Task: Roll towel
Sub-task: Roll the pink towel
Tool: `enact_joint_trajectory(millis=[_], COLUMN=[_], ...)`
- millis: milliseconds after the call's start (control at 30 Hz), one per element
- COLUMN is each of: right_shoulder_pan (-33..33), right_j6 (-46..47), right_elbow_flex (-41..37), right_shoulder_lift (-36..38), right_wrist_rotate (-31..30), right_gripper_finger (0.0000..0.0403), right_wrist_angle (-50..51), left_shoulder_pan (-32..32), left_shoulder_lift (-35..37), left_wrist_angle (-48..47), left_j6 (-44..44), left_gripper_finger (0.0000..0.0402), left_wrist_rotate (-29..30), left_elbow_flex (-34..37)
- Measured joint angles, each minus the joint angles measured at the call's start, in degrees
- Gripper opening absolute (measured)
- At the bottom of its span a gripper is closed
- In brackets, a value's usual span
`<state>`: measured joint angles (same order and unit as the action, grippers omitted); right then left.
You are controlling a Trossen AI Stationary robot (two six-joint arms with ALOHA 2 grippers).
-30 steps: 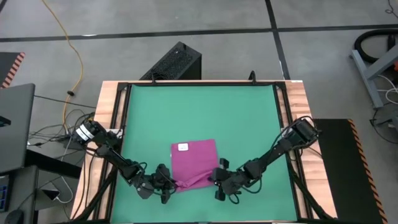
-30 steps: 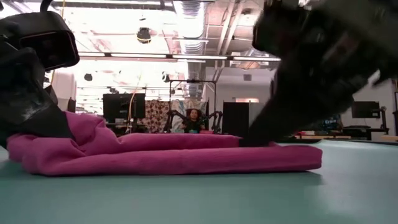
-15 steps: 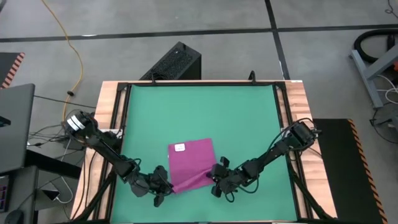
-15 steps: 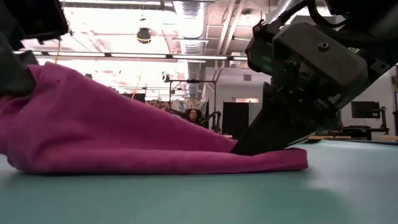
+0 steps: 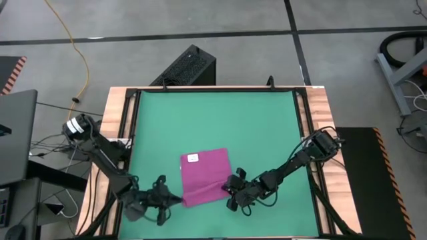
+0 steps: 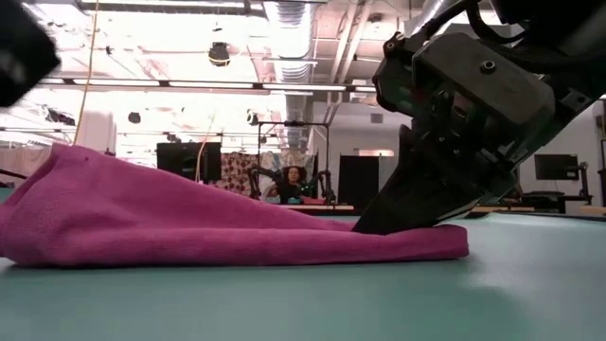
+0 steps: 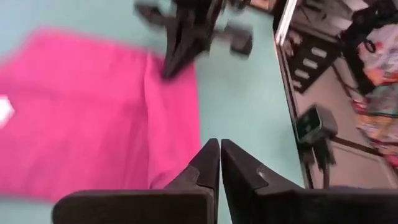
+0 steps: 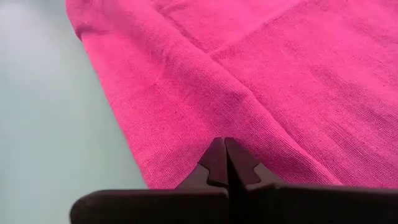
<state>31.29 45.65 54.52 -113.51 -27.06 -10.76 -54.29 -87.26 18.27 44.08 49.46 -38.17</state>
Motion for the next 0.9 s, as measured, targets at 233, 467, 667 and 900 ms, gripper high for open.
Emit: enact_joint_trajectory(millis=[233, 467, 667, 900], right_shoulder_pan=[-0.31, -0.22, -0.22, 0.54], right_j6=[0.02, 0.94, 1.03, 1.45], right_elbow_flex=[-0.04, -0.04, -0.04, -0.07], right_shoulder_lift=[-0.04, -0.07, -0.09, -0.07], right_wrist_rotate=[0.04, -0.01, -0.01, -1.12], right_gripper_finger=[0.0005, 0.0006, 0.0006, 0.0007], right_wrist_angle=[-0.29, -0.37, -0.39, -0.68], left_shoulder_pan=[2.29, 3.3, 3.41, 4.22], left_shoulder_lift=[-11.5, -19.94, -20.72, -20.72], left_wrist_angle=[-0.29, -1.8, -15.56, -17.56], left_j6=[-13.86, -12.93, 1.0, 1.8], left_gripper_finger=[0.0, 0.0, 0.0, 0.0], left_wrist_rotate=[3.64, 1.86, 5.54, 4.52], left_elbow_flex=[-7.89, -12.04, -11.93, -11.93])
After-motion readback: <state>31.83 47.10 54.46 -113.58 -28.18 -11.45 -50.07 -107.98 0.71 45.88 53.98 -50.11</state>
